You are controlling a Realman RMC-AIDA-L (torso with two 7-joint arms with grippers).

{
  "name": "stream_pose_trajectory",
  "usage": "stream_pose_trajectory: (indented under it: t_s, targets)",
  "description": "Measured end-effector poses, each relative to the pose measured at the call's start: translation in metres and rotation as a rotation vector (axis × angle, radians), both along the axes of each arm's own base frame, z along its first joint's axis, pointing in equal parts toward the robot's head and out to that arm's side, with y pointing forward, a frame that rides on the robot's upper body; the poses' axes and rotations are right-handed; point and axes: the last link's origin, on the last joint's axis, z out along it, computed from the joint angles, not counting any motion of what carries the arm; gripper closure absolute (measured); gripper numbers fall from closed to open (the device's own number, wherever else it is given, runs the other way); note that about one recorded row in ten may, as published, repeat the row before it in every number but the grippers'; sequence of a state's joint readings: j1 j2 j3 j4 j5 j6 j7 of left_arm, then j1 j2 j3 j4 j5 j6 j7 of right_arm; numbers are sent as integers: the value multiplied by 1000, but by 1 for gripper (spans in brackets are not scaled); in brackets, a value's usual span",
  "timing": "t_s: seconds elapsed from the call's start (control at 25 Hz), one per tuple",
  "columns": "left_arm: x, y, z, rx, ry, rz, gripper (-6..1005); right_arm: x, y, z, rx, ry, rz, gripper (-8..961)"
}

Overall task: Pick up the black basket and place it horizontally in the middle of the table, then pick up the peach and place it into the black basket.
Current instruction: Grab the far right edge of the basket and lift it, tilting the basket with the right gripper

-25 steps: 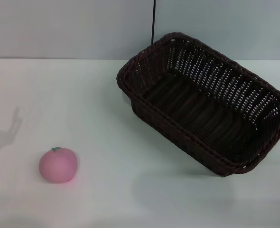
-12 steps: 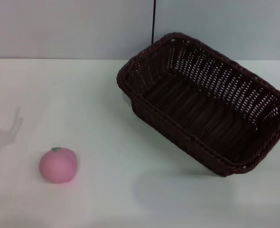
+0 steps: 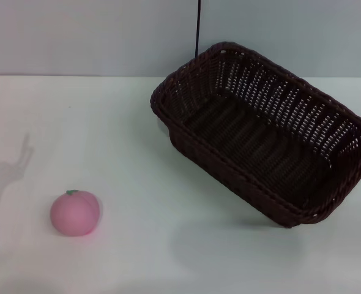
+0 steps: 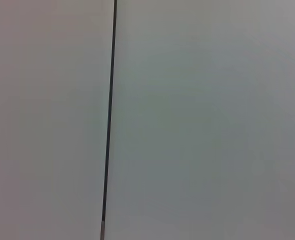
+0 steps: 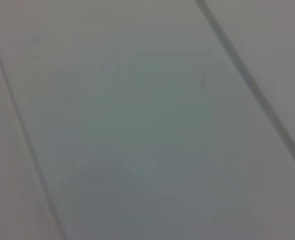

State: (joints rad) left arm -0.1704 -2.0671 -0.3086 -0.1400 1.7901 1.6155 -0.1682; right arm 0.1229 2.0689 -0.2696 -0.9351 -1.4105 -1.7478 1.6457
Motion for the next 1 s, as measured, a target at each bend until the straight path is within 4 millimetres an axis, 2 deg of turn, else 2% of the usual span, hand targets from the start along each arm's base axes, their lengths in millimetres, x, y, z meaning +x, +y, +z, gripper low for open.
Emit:
stream_pose_trajectory:
  t_s: [0.04,0.08,0.12,0.2,0.24,0.28,0.32,0.4,0.52,0.6,0.64,0.68,0.76,0.8,0.84,1.0]
  targets:
    - [0,0,0,0,0,0,174,0,0,0,0,0,0,197]
    - [1,0,0,0,-2,-2,174,-12,9,16,-122,-35,-44,197]
    - [1,0,0,0,-2,-2,174,-12,9,16,-122,-35,-44,197]
    - [0,1,-1,-4,-4,2,174,-28,25,35,-302,-75,-145,197]
    - [0,1,-1,-4,-4,2,174,-28,25,35,-302,-75,-145,197]
    - [0,1,-1,-5,-4,3,174,-40,34,44,-412,-126,-220,197]
    - [-1,-1,-1,-4,-4,7,175,-40,34,44,-412,-126,-220,197]
    - [-2,-4,-1,0,-4,12,175,-57,47,51,-542,-214,-335,196]
    - [-4,-8,0,4,-5,24,175,-65,57,52,-623,-269,-395,196]
    - [-6,-9,0,2,-5,31,175,-72,73,42,-754,-324,-451,196]
    - [-6,-10,-1,1,-5,33,176,-72,73,42,-754,-324,-451,196]
    - [-6,-10,-1,0,-5,35,176,-74,85,28,-833,-364,-470,196]
    - [-7,-11,0,1,-5,38,176,-74,90,23,-852,-379,-477,196]
    - [-7,-11,0,1,-5,39,176,-73,101,7,-876,-396,-479,196]
    - [-7,-11,0,1,-5,39,176,-73,101,7,-876,-396,-479,196]
    - [-6,-12,-1,0,-5,33,177,-68,123,-30,-902,-410,-471,197]
